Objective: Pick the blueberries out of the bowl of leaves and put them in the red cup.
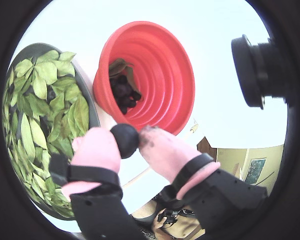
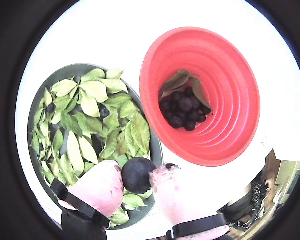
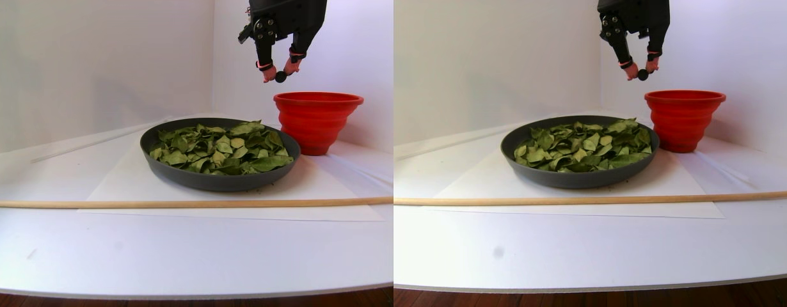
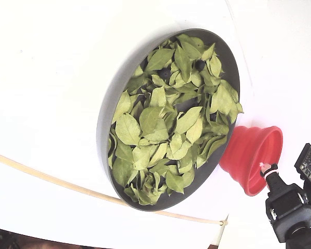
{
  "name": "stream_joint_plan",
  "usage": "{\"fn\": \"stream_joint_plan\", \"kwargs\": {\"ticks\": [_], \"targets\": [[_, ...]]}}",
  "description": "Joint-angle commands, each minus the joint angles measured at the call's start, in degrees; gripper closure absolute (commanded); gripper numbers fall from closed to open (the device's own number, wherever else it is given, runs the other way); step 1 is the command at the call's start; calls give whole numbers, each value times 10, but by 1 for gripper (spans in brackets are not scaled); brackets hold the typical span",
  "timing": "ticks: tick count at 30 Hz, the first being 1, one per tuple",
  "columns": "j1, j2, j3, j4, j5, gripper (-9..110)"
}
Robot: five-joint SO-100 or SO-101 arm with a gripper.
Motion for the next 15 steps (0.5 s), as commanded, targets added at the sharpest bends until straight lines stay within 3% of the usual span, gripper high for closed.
{"fn": "stream_joint_plan", "kwargs": {"ticks": [1,15], "targets": [[22,3,-45,-15,-4,92],[47,-64,-91,-48,-14,92]]}}
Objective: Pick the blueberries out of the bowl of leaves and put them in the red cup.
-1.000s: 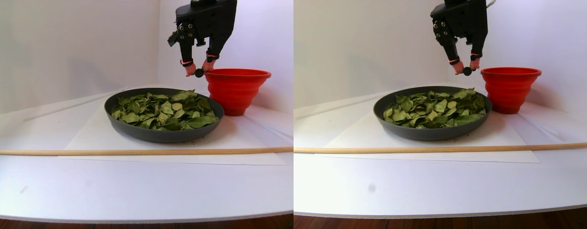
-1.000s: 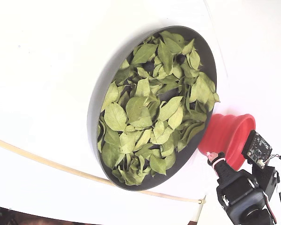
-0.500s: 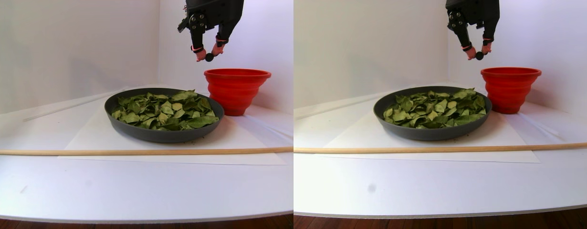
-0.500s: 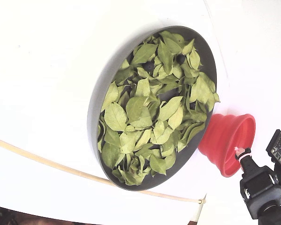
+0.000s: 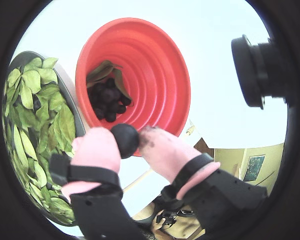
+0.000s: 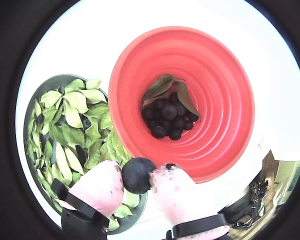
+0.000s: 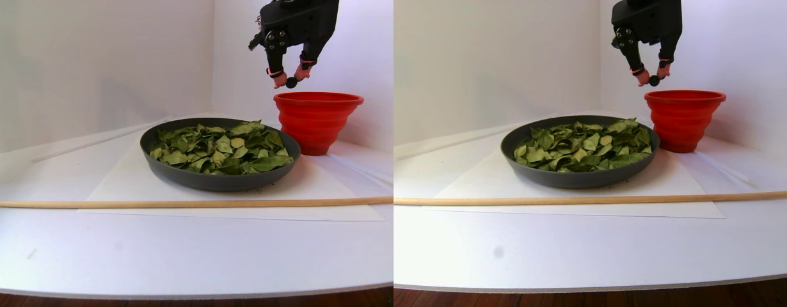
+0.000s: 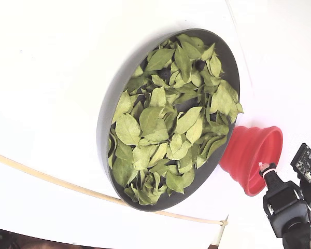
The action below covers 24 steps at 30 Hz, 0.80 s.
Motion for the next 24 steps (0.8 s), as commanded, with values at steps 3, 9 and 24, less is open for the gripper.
{"fn": "stream_joint_plan", "kwargs": {"ticks": [3,9,24], "targets": [[26,-1,-51,-18,-4,92],[34,-27,-77,-29,-4,92],[45,-77,-133,-47,8,92]]}}
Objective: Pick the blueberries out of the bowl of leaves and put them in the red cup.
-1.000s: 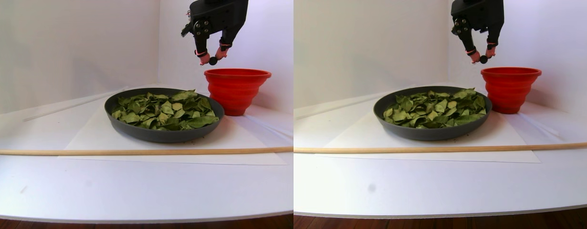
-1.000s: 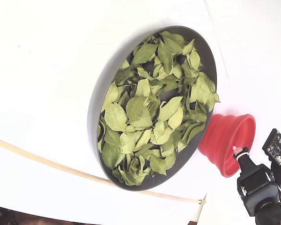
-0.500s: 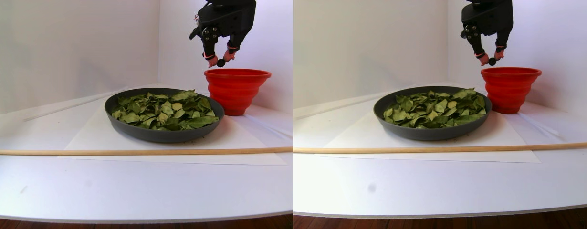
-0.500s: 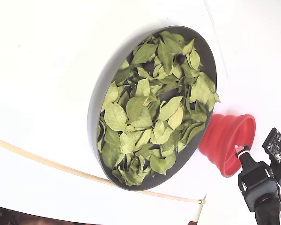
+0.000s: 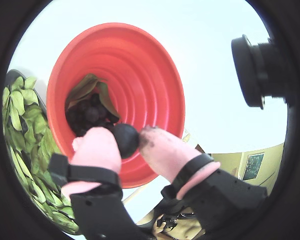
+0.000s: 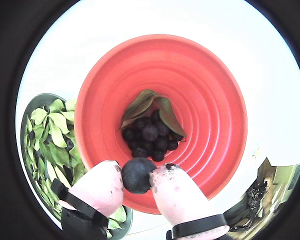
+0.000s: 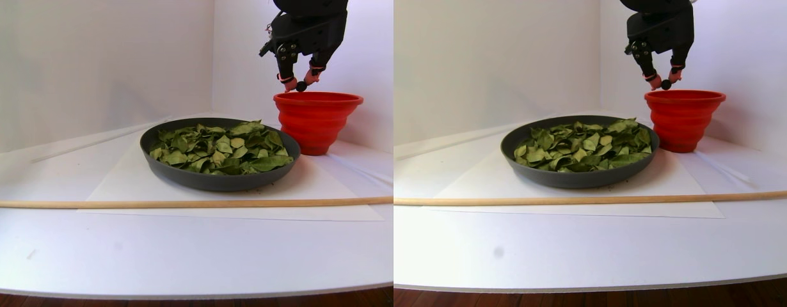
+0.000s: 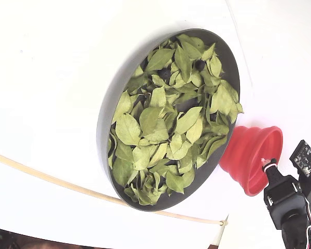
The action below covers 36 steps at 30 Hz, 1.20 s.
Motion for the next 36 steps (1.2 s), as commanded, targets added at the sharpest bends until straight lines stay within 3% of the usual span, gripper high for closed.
{"fn": "stream_joint_plan", "kwargs": {"ticks": [1,6,11,36], "targets": [[26,14,-45,-19,9,92],[26,3,-57,-24,13,91],[25,-1,-60,-33,16,82],[-62,77,-18,1,26,84]]}}
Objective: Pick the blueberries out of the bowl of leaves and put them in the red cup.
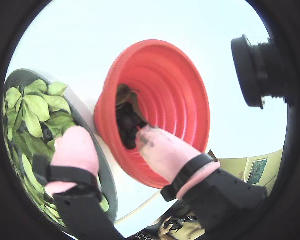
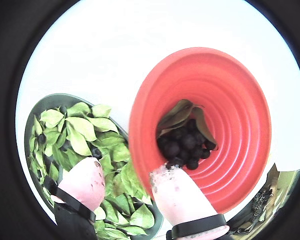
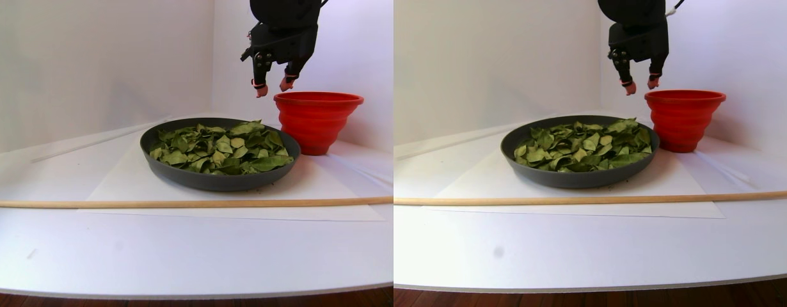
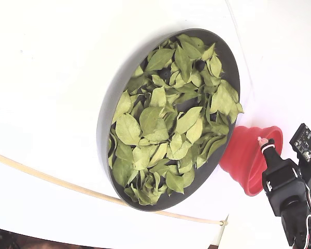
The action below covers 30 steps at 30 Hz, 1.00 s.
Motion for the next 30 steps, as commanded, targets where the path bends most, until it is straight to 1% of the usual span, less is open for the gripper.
{"fn": "stream_joint_plan", "kwargs": {"ticks": [1,18,30], "targets": [[-5,91,-4,-1,4,84],[-62,83,-4,34,19,85],[-102,69,2,34,27,85]]}}
